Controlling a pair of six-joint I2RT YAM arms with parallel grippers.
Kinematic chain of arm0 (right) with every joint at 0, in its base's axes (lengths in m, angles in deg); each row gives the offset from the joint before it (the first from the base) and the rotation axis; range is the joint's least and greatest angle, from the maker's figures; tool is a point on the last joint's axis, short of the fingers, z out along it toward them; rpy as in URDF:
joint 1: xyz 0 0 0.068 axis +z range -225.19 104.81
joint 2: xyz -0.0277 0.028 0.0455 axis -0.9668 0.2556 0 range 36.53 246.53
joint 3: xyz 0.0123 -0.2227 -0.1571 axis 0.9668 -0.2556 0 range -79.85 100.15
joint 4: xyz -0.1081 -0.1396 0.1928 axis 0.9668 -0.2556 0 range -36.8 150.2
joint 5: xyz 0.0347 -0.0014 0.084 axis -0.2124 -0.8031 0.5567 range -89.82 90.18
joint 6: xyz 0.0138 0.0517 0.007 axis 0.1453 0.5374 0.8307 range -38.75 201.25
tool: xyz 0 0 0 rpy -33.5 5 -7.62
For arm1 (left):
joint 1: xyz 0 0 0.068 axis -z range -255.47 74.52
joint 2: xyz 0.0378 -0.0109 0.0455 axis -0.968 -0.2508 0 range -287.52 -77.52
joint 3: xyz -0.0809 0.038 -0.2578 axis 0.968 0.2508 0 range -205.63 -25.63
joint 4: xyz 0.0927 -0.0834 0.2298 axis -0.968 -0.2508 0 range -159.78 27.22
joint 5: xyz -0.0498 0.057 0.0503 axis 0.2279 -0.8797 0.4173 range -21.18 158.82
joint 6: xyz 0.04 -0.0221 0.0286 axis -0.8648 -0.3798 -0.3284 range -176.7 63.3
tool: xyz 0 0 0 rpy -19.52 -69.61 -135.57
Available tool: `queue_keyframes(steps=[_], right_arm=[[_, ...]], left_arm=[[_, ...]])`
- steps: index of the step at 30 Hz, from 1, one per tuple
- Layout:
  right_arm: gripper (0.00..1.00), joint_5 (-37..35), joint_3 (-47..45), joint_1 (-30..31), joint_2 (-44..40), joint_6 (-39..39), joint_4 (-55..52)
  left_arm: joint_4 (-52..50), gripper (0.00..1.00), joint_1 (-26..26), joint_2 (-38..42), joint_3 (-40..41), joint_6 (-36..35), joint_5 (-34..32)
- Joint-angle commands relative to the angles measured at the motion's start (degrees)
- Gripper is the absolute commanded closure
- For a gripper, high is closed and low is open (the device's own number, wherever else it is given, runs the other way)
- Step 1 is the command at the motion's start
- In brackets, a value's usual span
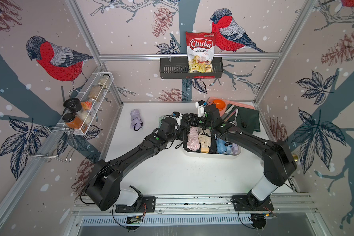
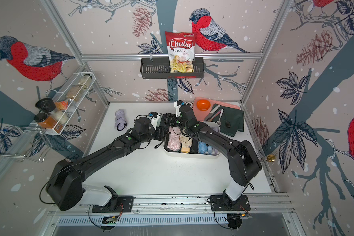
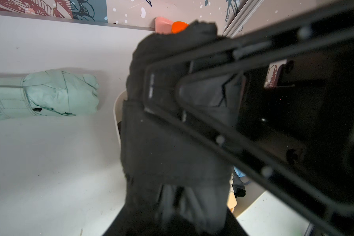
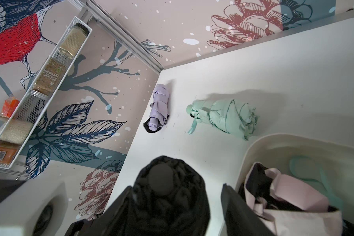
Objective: Put the umbrella into the storage box
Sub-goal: Place the umbrella in the storage box.
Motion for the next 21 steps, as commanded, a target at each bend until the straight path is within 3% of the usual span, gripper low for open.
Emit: queue_keyframes(steps=[1, 4, 6, 10, 15, 21], right_arm=[[0.41, 1.3, 1.0, 0.3, 1.0, -1.2, -0.3], [0.64, 0.9, 0.7, -0.2, 0.5, -1.4, -1.1], [0.73, 1.1, 0.2, -1.0, -0.1, -1.5, -1.2], [0.84, 3.6, -1.3, -3.6, -2.1, -2.4, -0.3], [0.85, 11.9, -4.2, -9.4, -5.7, -5.0, 0.4], [0.85, 24.8, -7.5, -18.6, -11.4, -10.2, -4.3]], left_arm=[[6.9, 0.57, 0.4, -0.3, -1.0, -0.3, 1.2], [6.5, 0.54, 0.3, -0.4, -1.1, -0.2, 0.8], [6.3, 0.46, 0.3, -0.2, -1.2, 0.0, 1.0], [6.9, 0.03, 0.4, 0.4, -1.2, -0.8, 5.4], [7.3, 0.00, 0.4, 3.2, -1.1, -2.9, 13.1], [7.2, 0.00, 0.2, 7.3, 0.5, -2.2, 6.6]])
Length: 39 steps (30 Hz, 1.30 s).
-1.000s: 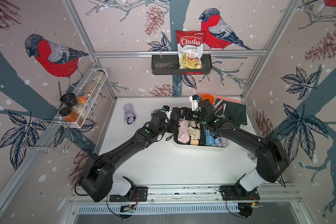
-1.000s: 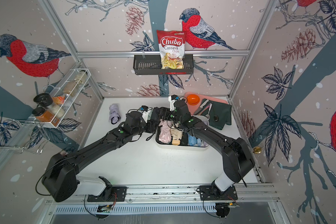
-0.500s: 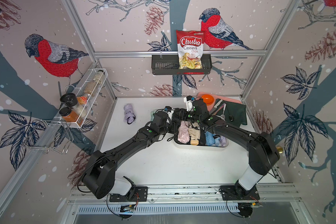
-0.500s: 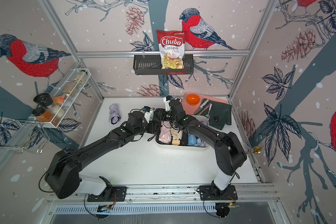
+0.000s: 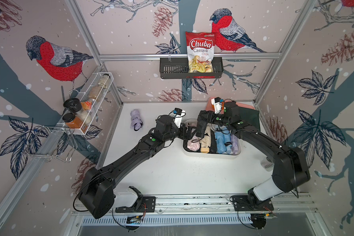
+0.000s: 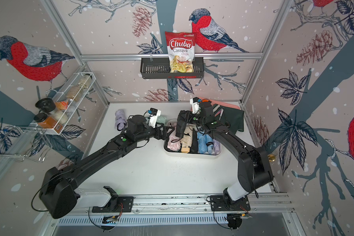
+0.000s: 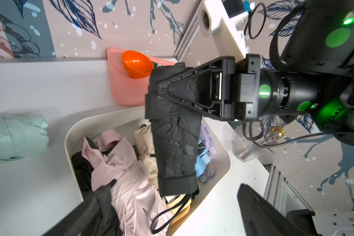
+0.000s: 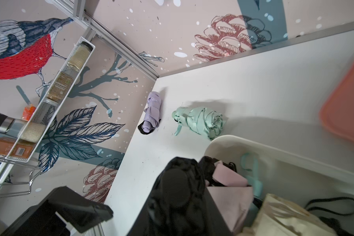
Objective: Put the umbrella into the storage box
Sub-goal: Place the umbrella in the storage box.
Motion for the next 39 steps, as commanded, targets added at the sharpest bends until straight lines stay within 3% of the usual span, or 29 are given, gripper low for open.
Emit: queue_keyframes(steps=[1, 5, 14, 23, 39], right_arm=[[0.85, 11.9, -1.5, -4.0, -2.9, -4.7, -2.3], [0.85, 18.0, -5.3, -10.3, -5.9, -7.4, -5.5], [0.84, 17.2, -11.7, -17.2, -8.0, -13.8, -10.3], [0.85, 14.0, -10.6, -18.2, -2.0, -16.1, -10.0], [0.87, 16.9, -1.0, -18.8, 5.1, -16.7, -8.5]], left_arm=[[1.5, 0.00, -0.2, 1.4, 0.9, 0.0, -4.1], [1.2, 0.00, -2.5, 1.4, 1.6, 2.7, -5.0], [3.7, 0.00, -6.8, -0.4, 4.0, 7.0, -1.8], [4.0, 0.00, -7.3, -1.5, 4.4, 7.0, -2.3], [4.8, 0.00, -7.6, -3.7, 4.2, 7.5, -1.1]])
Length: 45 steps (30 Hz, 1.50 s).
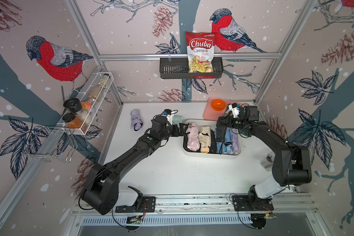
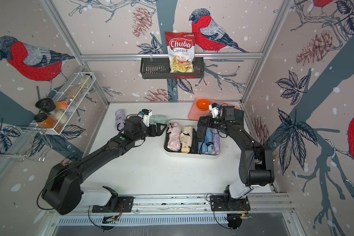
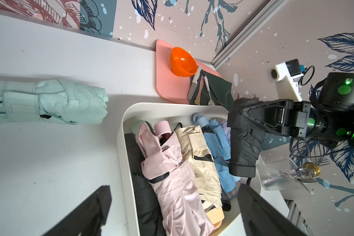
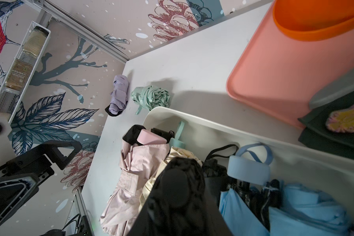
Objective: Put the umbrella into the storage box
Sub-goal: Place the umbrella in the storage box.
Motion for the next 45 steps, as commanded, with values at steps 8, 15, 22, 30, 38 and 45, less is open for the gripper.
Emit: queue_keyframes(steps=[8, 15, 22, 30, 38, 45], right_arm=[[0.88, 4.3, -3.1, 0.2, 1.7, 0.5, 6.0], [0.87, 7.2, -7.7, 1.6, 1.5, 2.0, 9.7], [0.85, 8.1, -8.2, 2.8, 4.4, 2.8, 10.5], [0.76, 5.0, -7.9, 3.1, 8.4, 2.6, 9.1], [0.44, -6.1, -5.1, 3.3, 6.9, 1.4, 2.4], [0.36, -15.8, -4.8, 5.9, 2.3, 2.0, -2.0]], left_arm=[[2.5, 0.00, -0.6, -0.3, 0.0, 0.0, -0.6], [2.5, 0.00, -0.7, -0.8, 0.0, 0.2, -0.7], [2.7, 0.00, -0.8, -1.5, 0.0, 0.5, -0.5], [2.6, 0.00, -1.1, -1.7, 0.0, 0.8, -0.5], [2.5, 0.00, -1.3, -1.8, -0.1, 0.7, -0.7], [2.4, 0.00, -1.4, -2.0, -0.2, 0.7, -0.8]])
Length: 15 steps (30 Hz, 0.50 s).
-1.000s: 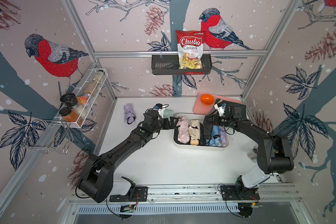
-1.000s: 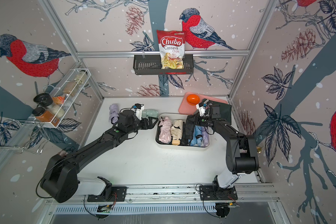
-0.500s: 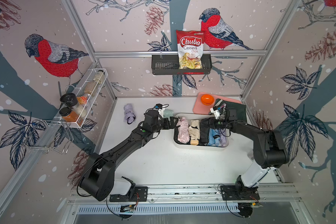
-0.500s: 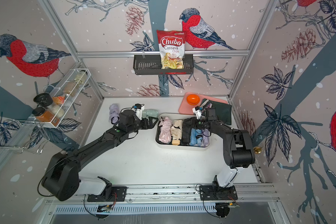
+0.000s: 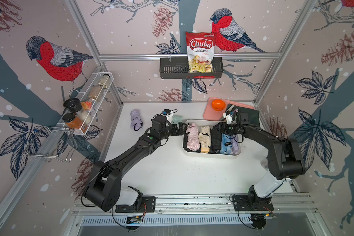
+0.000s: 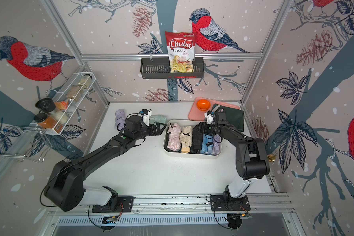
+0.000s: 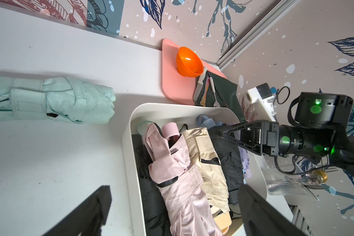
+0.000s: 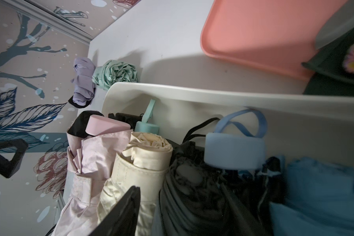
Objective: Put the umbrella into the storage box
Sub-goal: Place the umbrella in the storage box.
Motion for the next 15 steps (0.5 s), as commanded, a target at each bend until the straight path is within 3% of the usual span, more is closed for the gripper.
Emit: queue_keyframes(steps=[1, 7, 12, 15], right_arm=[[0.35, -7.7, 0.1, 1.4, -2.2, 0.5, -3.5], [0.42, -15.7, -1.9, 5.1, -6.1, 3.1, -5.5], [0.56, -16.8, -3.8, 6.8, -8.1, 4.0, -4.9], [0.65, -13.5, -5.4, 6.3, -8.3, 3.4, -2.5]], left_arm=[[1.3, 0.00, -0.2, -0.2, -0.3, 0.2, -0.6], [1.1, 0.00, -0.2, -0.2, -0.3, -0.1, -0.8], [0.9, 0.00, -0.3, -0.5, -0.3, -0.2, -1.1], [1.0, 0.00, -0.4, -0.8, -0.3, -0.1, -0.9]])
